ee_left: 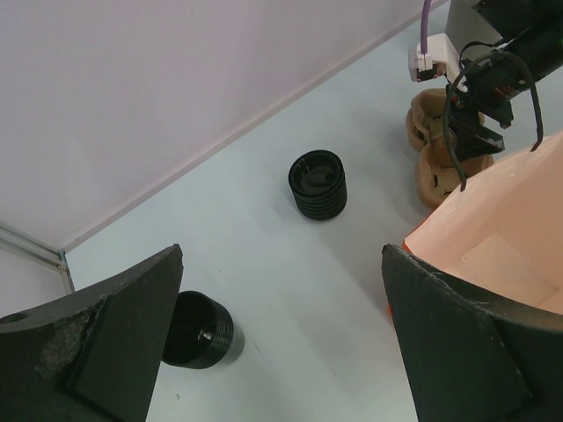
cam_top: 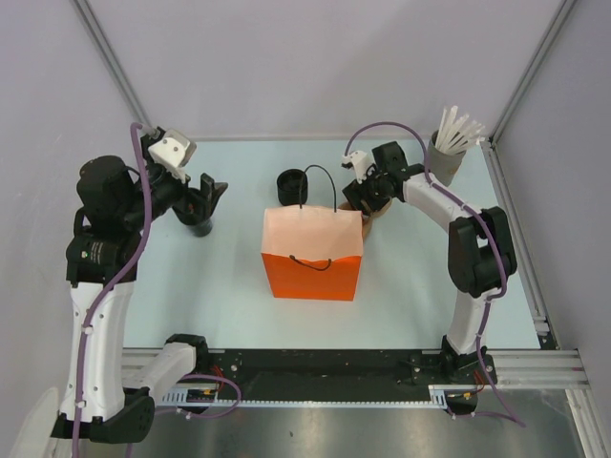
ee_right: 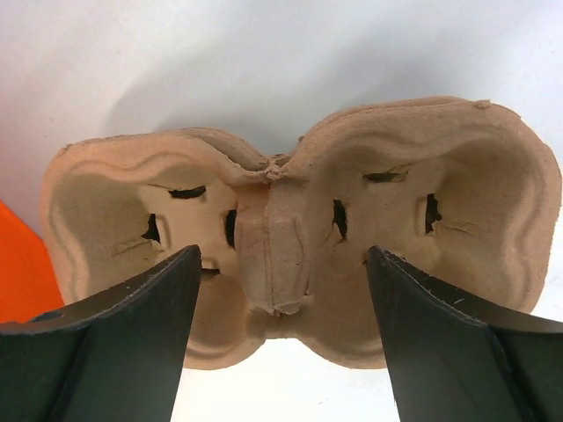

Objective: Pack the takeout coffee

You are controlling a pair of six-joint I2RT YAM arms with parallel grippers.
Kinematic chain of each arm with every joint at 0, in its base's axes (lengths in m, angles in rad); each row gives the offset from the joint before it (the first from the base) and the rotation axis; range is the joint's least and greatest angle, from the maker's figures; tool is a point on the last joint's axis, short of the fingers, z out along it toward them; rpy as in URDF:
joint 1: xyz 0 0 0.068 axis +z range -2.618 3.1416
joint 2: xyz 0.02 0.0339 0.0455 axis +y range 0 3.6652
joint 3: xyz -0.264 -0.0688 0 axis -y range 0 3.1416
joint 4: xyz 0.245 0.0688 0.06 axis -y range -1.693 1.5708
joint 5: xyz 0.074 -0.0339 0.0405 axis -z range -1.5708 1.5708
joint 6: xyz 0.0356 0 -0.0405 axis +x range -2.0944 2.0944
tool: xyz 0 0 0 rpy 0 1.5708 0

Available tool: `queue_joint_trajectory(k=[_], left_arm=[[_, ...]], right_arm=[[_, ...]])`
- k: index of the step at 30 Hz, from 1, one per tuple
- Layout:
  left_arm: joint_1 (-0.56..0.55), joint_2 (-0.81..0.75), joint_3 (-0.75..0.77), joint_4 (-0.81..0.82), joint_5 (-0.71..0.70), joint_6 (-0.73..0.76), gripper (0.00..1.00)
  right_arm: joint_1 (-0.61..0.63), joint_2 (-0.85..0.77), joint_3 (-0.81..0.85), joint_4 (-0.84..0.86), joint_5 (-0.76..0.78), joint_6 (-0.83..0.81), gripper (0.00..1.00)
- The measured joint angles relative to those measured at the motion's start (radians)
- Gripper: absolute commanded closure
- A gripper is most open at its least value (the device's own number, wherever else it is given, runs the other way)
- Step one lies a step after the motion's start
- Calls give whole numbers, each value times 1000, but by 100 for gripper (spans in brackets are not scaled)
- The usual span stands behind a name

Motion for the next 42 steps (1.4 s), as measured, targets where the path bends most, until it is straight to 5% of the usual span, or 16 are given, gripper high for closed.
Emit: queue_joint_trajectory(k=[14, 42], left_arm=[[0, -4, -19, 1, 0, 0, 0], [8, -13, -45, 4, 5, 0, 0]], right_arm=[[8, 4, 3, -2, 8, -13, 65], [-23, -108, 4, 3, 49, 14, 70]])
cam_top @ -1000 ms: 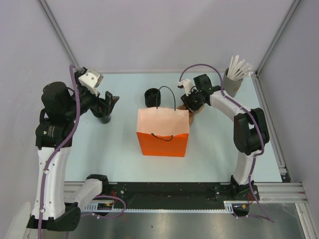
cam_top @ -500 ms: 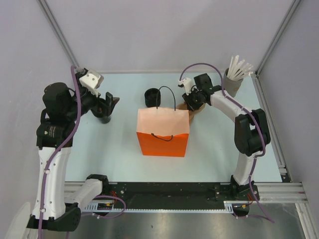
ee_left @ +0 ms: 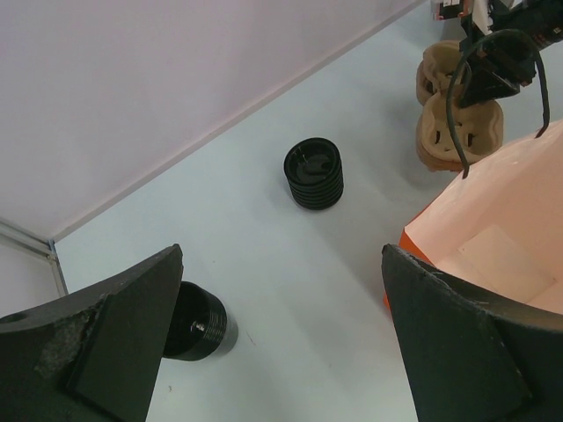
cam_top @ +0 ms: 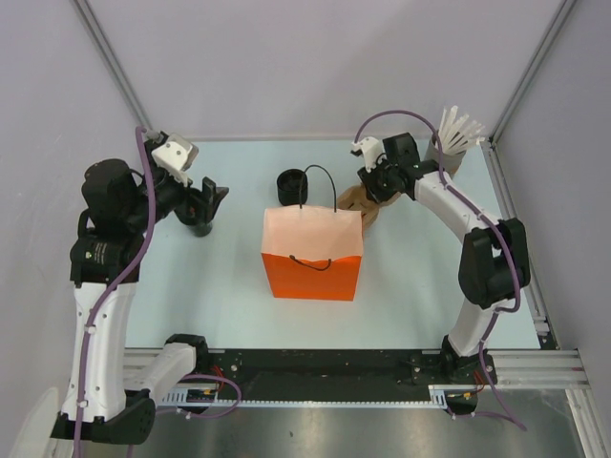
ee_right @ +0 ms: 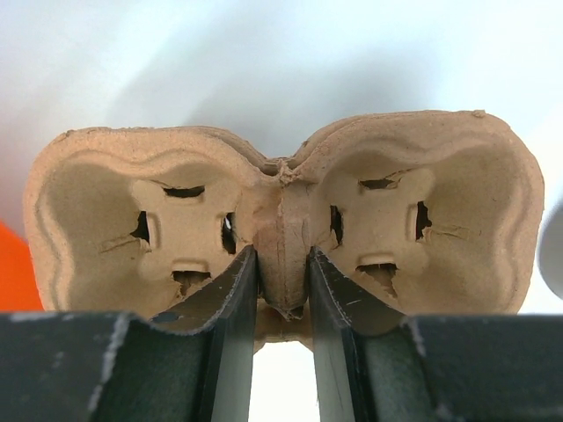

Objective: Pack the takeout coffee

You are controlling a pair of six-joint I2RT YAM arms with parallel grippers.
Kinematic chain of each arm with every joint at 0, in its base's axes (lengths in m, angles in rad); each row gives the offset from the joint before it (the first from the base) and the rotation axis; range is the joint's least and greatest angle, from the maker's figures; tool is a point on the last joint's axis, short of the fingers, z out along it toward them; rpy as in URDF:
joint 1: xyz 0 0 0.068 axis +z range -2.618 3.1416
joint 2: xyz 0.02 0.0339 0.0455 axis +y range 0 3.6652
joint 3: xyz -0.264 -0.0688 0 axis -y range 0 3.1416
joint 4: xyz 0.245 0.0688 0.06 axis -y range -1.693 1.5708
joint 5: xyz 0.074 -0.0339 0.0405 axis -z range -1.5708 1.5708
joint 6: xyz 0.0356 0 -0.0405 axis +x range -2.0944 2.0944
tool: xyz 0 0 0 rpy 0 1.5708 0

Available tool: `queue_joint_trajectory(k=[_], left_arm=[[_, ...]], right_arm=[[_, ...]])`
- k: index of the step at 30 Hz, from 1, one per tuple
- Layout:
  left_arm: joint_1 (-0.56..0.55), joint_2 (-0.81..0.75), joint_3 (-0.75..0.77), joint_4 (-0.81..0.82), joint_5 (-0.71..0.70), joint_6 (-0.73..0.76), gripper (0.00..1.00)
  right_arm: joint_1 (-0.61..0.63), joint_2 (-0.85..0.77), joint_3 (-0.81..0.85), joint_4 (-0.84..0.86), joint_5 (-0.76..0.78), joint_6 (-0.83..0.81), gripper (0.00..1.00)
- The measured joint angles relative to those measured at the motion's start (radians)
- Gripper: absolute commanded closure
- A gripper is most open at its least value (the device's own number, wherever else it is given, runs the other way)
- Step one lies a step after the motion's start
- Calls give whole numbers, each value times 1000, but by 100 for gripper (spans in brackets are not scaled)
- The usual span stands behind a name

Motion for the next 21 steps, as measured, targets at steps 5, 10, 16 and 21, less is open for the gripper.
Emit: queue_joint_trajectory(k=[5, 10, 16, 21], left_arm=[[4, -5, -10, 4, 2, 0, 0], [5, -5, -14, 4, 6, 0, 0], [6, -6, -18, 5, 16, 0, 0], [7, -6, -25, 6, 18, 0, 0]], right_arm=[[-19, 33, 0, 32, 90, 26, 70], [-42, 80, 0, 48, 170, 57, 69], [-64, 102, 1, 53, 222, 97, 60], [-71, 102, 16, 56, 222, 113, 59]])
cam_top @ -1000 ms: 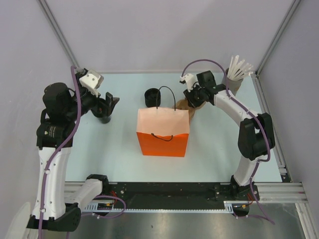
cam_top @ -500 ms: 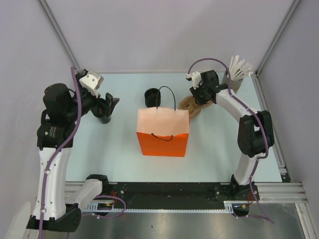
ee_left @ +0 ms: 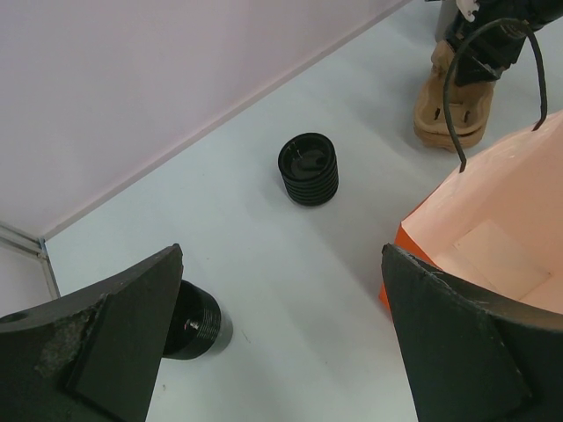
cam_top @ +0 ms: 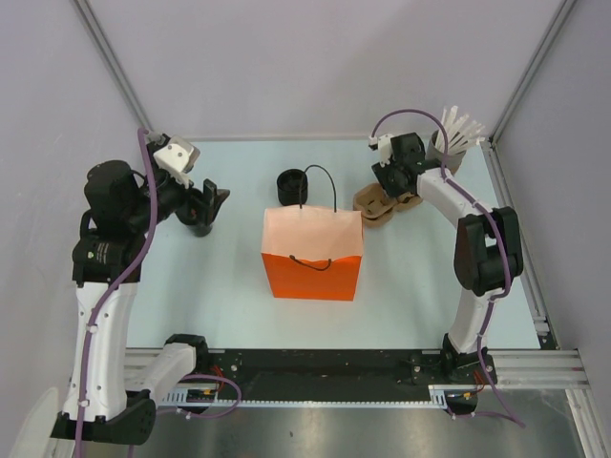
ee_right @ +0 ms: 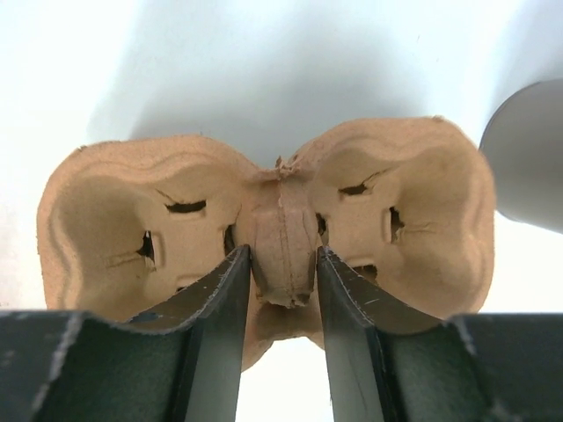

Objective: Pack the takeout coffee

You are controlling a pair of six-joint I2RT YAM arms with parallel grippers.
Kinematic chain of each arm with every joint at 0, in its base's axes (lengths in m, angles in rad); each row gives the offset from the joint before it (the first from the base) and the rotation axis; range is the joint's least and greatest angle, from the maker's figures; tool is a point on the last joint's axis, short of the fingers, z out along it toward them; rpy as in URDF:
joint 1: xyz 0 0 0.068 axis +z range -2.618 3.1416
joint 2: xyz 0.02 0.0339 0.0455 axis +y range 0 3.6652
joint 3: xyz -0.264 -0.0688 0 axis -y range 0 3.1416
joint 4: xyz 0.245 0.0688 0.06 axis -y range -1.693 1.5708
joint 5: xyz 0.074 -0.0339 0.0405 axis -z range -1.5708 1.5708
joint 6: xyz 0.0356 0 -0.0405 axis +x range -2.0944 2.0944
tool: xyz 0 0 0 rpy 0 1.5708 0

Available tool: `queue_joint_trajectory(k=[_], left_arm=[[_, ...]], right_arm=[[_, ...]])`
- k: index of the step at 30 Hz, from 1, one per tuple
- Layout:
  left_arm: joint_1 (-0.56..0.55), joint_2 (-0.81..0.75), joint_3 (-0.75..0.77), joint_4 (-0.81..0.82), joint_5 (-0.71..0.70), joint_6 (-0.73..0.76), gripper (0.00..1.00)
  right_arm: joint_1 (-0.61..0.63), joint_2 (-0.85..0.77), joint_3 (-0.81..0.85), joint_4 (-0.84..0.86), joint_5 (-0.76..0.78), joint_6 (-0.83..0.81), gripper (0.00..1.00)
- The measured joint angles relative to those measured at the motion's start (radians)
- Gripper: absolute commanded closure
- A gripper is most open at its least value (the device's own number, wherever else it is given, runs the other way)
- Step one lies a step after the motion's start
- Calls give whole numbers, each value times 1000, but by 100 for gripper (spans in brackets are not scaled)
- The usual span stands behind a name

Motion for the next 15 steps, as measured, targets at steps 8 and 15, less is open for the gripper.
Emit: queue_joint_trajectory(k=[8, 15], left_arm=[[2, 0, -3, 5, 0, 0, 0], [2, 0, -4, 6, 0, 0, 0]], right_arm=[[-2, 0, 6, 10, -7, 5, 69], [-2, 0, 6, 10, -6, 6, 76]])
